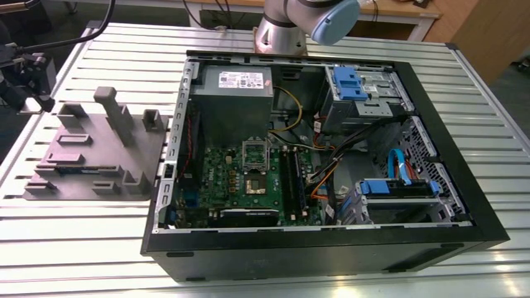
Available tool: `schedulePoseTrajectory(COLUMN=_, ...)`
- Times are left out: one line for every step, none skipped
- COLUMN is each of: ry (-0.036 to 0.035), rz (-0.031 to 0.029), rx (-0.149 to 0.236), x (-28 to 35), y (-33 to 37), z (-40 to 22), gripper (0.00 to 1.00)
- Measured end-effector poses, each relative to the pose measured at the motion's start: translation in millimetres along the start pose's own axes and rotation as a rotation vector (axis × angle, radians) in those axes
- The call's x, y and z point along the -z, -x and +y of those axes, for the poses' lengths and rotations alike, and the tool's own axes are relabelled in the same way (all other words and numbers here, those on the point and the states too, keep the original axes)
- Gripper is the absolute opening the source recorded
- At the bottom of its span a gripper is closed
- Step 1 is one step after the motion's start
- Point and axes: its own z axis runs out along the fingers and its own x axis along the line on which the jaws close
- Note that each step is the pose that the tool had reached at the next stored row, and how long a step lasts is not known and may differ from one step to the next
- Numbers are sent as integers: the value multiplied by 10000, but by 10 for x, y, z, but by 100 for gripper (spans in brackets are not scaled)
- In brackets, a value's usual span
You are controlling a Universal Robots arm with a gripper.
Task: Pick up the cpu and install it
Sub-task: 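Pick up the cpu and move it towards the insertion slot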
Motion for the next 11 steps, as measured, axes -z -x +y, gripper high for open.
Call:
schedulePoseTrajectory(ry=0, rz=0, rx=0, x=4, y=0, z=0, gripper=47)
schedulePoseTrajectory(ry=0, rz=0, rx=0, x=8, y=0, z=0, gripper=47)
schedulePoseTrajectory(ry=1, rz=-1, rx=0, x=11, y=0, z=1, gripper=47)
schedulePoseTrajectory(ry=1, rz=-2, rx=0, x=14, y=0, z=1, gripper=47)
schedulePoseTrajectory(ry=1, rz=-1, rx=0, x=17, y=0, z=1, gripper=47)
schedulePoseTrajectory(ry=0, rz=0, rx=0, x=19, y=0, z=1, gripper=47)
schedulePoseTrajectory(ry=1, rz=0, rx=0, x=21, y=0, z=1, gripper=47)
schedulePoseTrajectory(ry=0, rz=-1, rx=0, x=23, y=0, z=1, gripper=47)
schedulePoseTrajectory(ry=1, rz=-1, rx=0, x=24, y=0, z=2, gripper=47)
schedulePoseTrajectory(ry=0, rz=0, rx=0, x=26, y=0, z=2, gripper=47)
schedulePoseTrajectory(ry=0, rz=0, rx=0, x=29, y=0, z=2, gripper=47)
